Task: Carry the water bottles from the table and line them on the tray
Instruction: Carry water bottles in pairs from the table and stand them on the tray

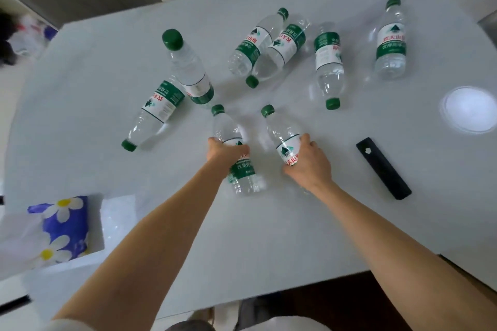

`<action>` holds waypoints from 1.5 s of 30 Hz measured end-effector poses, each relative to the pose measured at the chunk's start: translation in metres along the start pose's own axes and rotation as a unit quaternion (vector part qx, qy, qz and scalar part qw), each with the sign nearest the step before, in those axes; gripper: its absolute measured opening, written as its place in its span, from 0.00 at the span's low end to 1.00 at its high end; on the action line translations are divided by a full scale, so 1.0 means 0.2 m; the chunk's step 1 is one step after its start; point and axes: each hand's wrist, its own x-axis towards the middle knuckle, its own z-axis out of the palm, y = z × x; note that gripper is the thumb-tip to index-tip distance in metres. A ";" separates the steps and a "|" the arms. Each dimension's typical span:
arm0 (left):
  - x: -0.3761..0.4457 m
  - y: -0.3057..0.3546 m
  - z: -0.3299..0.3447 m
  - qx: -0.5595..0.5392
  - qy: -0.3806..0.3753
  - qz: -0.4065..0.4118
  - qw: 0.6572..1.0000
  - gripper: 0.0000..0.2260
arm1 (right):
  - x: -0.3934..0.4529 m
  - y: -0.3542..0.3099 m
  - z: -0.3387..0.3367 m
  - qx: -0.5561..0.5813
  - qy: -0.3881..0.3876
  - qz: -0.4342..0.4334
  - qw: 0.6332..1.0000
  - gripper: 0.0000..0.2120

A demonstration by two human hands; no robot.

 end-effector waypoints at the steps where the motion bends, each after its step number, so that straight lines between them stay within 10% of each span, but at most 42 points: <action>1: -0.03 -0.05 -0.05 0.021 -0.014 0.017 1.000 0.30 | 0.00 -0.01 0.00 0.004 -0.003 0.006 1.000 0.31; 5: -0.19 -0.22 -0.28 0.052 -0.095 0.044 0.993 0.21 | -0.03 -0.07 -0.01 0.078 -0.083 0.045 0.992 0.26; 15: -0.58 -0.64 -0.93 -0.364 -0.213 -0.016 0.907 0.17 | -0.54 -0.56 0.17 0.427 -0.293 0.006 0.855 0.15; 30: -1.30 -2.08 -2.38 -0.565 0.004 0.174 0.806 0.22 | -2.09 -1.88 1.07 0.298 -0.551 -0.192 0.756 0.22; 45: -1.66 -3.60 -3.72 -0.721 0.271 0.160 0.617 0.19 | -3.69 -3.03 2.48 0.053 -0.729 -0.307 0.609 0.19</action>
